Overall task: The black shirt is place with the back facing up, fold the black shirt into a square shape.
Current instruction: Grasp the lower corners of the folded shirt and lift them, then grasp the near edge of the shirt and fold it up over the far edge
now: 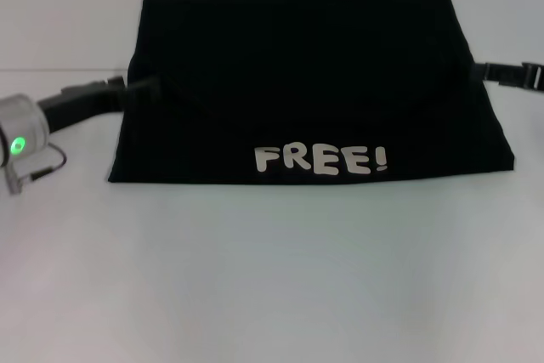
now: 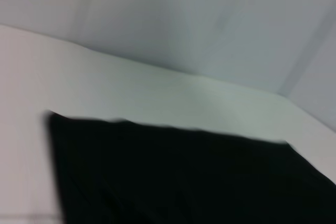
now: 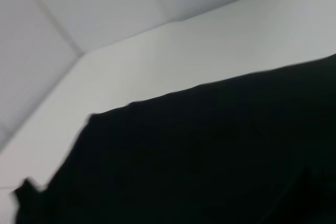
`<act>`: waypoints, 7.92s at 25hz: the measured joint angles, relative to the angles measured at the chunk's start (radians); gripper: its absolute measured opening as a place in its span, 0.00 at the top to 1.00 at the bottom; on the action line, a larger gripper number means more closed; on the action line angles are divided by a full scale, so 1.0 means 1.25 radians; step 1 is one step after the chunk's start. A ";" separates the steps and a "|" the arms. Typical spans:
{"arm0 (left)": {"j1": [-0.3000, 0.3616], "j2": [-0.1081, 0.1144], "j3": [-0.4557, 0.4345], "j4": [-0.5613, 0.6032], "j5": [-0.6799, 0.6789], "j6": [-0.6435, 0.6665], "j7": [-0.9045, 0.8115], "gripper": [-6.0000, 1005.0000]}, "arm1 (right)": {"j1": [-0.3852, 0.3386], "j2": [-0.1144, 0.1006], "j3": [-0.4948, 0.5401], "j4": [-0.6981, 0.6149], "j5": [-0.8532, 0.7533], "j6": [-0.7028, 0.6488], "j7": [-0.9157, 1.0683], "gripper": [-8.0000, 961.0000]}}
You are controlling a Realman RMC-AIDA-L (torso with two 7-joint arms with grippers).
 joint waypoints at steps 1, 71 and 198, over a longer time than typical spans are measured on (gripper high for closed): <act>0.020 -0.004 0.014 0.019 0.007 0.036 -0.001 0.28 | -0.010 0.000 -0.002 -0.005 0.007 -0.027 -0.002 0.18; 0.039 -0.015 0.105 0.062 0.268 -0.036 -0.226 0.98 | -0.035 -0.005 -0.043 -0.013 -0.064 -0.014 0.101 0.19; -0.193 0.078 -0.059 -0.066 0.341 -0.123 -0.263 0.95 | 0.061 -0.017 0.034 0.086 -0.099 0.282 -0.103 0.95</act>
